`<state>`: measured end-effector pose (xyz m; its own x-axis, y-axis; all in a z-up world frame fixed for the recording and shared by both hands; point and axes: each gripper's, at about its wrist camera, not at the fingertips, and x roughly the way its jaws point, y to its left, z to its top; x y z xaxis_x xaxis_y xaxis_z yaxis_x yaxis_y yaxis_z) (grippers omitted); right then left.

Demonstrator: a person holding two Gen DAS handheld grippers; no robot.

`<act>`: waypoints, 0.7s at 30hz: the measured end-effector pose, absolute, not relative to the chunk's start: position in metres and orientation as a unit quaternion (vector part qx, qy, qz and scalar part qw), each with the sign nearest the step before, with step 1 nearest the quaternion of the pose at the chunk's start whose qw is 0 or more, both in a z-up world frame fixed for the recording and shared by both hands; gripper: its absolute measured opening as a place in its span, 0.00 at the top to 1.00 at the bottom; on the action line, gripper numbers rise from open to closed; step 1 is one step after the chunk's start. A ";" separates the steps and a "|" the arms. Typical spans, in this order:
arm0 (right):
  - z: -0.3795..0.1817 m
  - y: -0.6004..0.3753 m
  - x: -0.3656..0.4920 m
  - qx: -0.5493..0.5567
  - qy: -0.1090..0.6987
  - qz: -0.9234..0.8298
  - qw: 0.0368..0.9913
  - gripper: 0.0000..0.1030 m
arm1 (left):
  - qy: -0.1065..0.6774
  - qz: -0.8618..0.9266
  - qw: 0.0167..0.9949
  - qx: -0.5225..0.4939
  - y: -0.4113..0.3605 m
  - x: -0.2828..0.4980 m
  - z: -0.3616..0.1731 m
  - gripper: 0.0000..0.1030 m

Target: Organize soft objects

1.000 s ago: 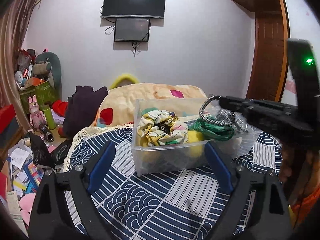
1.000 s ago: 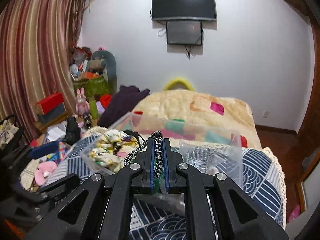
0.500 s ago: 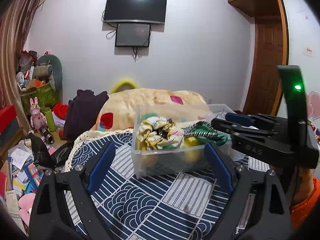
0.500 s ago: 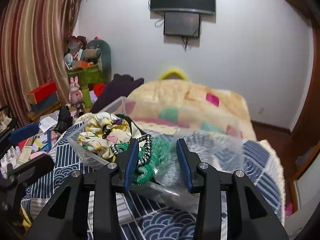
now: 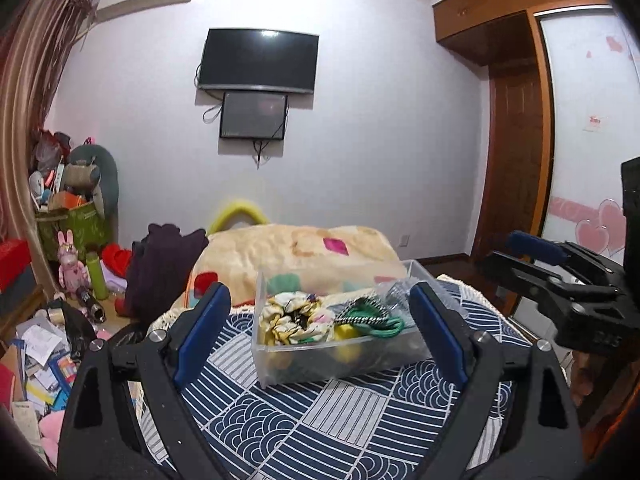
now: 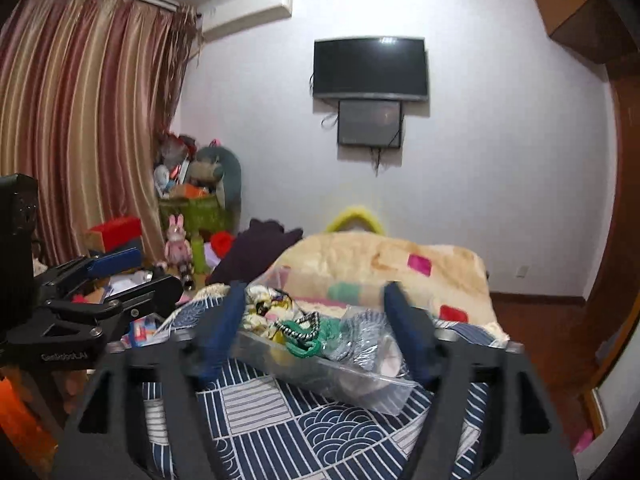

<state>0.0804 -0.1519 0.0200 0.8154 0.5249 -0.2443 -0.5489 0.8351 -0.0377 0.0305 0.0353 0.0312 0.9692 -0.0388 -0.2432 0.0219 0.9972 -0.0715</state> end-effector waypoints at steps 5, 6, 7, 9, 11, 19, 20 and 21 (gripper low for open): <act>0.022 -0.158 0.065 -0.051 0.088 0.266 0.959 0.07 | 0.104 -0.016 0.994 -0.025 0.027 0.017 0.035 0.01; 0.022 -0.159 0.063 -0.051 0.084 0.263 0.960 0.04 | 0.104 -0.017 0.994 -0.024 0.026 0.015 0.035 0.01; 0.021 -0.160 0.063 -0.050 0.080 0.258 0.961 0.00 | 0.102 -0.017 0.994 -0.023 0.026 0.013 0.036 0.00; 0.020 -0.162 0.061 -0.049 0.073 0.251 0.964 0.00 | 0.097 -0.016 0.995 -0.019 0.024 0.009 0.036 0.00; 0.018 -0.165 0.057 -0.044 0.072 0.252 0.964 0.00 | 0.092 -0.016 0.996 -0.017 0.022 0.006 0.035 0.00; 0.012 -0.167 0.054 -0.038 0.075 0.256 0.963 0.00 | 0.090 -0.016 0.996 -0.015 0.020 0.005 0.030 0.00; 0.012 -0.166 0.053 -0.038 0.076 0.256 0.963 0.00 | 0.090 -0.017 0.996 -0.016 0.020 0.004 0.030 0.00; 0.011 -0.165 0.054 -0.039 0.076 0.256 0.963 0.00 | 0.090 -0.017 0.996 -0.017 0.020 0.004 0.029 0.00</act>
